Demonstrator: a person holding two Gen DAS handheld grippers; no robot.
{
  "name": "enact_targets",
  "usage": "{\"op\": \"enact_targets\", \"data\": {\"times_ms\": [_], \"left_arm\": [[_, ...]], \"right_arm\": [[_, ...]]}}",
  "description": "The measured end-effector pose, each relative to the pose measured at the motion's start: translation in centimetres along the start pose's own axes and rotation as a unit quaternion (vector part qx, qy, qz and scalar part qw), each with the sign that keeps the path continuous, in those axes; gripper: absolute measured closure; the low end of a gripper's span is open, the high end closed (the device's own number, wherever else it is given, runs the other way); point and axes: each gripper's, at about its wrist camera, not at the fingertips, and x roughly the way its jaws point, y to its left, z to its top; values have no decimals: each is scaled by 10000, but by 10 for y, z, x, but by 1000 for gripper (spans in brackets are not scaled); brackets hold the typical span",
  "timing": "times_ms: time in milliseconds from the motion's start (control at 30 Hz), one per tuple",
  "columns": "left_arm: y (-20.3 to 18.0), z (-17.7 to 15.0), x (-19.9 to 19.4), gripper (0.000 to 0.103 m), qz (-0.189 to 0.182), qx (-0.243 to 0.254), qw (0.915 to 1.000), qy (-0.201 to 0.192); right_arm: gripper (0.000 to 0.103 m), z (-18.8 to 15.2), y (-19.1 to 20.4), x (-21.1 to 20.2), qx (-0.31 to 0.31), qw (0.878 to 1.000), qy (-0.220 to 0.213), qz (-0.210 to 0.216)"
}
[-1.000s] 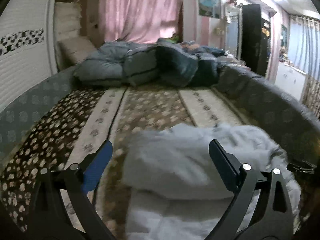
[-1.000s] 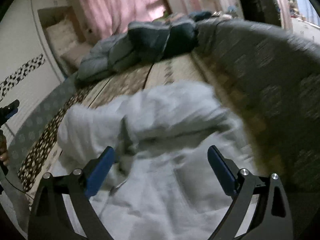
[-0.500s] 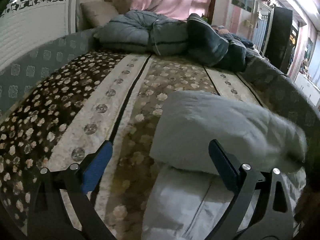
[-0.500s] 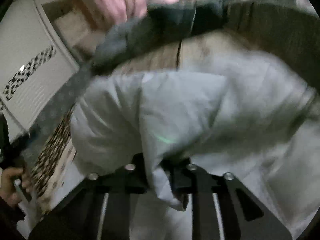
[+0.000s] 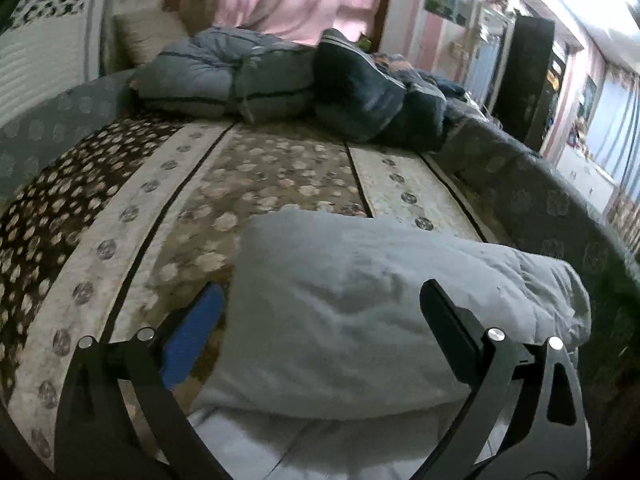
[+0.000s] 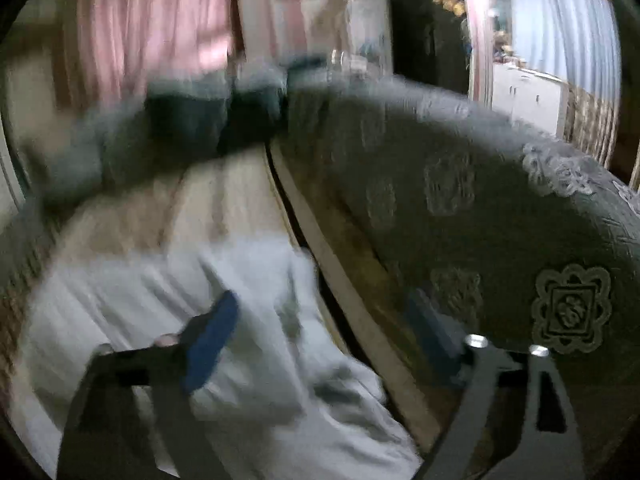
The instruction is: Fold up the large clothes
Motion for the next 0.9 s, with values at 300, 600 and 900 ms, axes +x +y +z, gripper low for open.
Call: {"op": "enact_targets", "data": {"times_ms": [300, 600, 900], "left_arm": [[-44, 6, 90, 3, 846, 874, 9915, 464], [-40, -38, 145, 3, 918, 729, 9902, 755], [-36, -48, 158, 3, 901, 815, 9868, 1073]], "right_arm": [[1, -43, 98, 107, -2071, 9729, 995, 267], [1, -77, 73, 158, -1644, 9680, 1684, 869], [1, -98, 68, 165, -1537, 9686, 1754, 857]]}}
